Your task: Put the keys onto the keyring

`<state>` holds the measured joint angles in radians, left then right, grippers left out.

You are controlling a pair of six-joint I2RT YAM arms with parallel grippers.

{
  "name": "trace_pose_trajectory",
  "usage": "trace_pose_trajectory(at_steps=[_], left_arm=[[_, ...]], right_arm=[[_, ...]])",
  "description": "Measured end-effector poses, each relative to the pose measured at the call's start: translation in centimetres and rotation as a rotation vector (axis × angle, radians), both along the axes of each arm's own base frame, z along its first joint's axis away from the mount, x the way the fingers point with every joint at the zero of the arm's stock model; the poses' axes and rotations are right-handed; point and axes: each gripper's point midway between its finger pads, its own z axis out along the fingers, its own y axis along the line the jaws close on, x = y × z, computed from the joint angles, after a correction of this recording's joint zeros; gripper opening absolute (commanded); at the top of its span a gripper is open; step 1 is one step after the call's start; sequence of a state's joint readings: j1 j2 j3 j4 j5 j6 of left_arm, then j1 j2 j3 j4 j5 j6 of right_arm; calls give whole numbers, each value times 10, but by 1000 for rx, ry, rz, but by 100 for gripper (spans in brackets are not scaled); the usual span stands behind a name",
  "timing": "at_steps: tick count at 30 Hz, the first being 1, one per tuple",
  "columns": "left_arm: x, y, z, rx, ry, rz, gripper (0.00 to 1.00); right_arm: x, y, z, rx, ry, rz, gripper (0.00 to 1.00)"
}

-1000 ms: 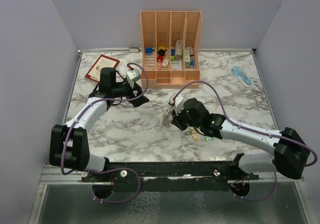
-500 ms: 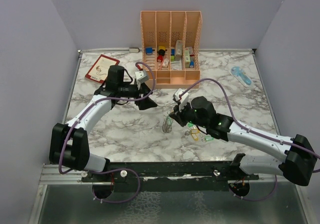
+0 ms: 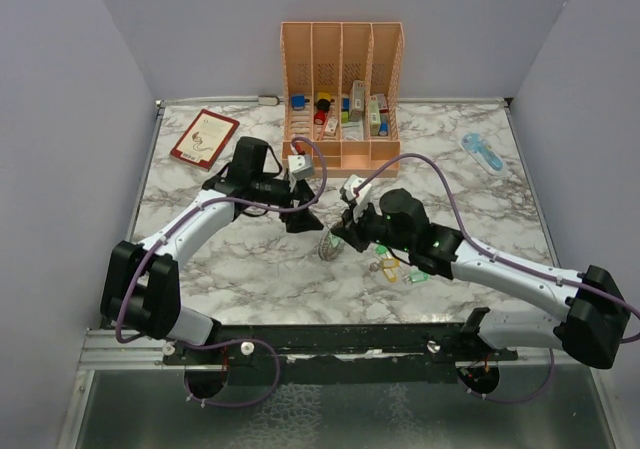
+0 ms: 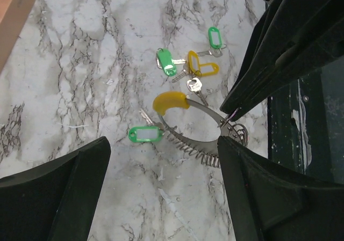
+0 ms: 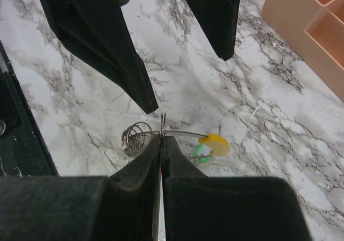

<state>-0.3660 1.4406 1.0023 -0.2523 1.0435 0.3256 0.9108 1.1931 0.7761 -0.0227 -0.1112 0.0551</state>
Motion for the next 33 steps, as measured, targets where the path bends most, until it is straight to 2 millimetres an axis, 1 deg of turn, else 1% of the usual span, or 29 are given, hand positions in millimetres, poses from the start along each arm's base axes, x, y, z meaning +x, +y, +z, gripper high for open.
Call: trace_pose_trajectory(at_steps=[4, 13, 18, 19, 28, 33], left_arm=[[-7, -2, -4, 33, -20, -36, 83], [-14, 0, -8, 63, -45, -75, 83], [-18, 0, -9, 71, -37, -86, 83], [-17, 0, -5, 68, -48, -94, 82], [-25, -2, 8, 44, -60, -148, 81], [-33, -4, 10, 32, -53, -182, 80]], right_arm=[[-3, 4, 5, 4, -1, 34, 1], [-14, 9, 16, -6, 12, 110, 1], [-17, 9, 15, -13, 21, 127, 1], [-18, 9, 12, -18, 28, 131, 1], [-20, 11, 10, -18, 37, 142, 1], [-19, 12, 9, -14, 44, 143, 1]])
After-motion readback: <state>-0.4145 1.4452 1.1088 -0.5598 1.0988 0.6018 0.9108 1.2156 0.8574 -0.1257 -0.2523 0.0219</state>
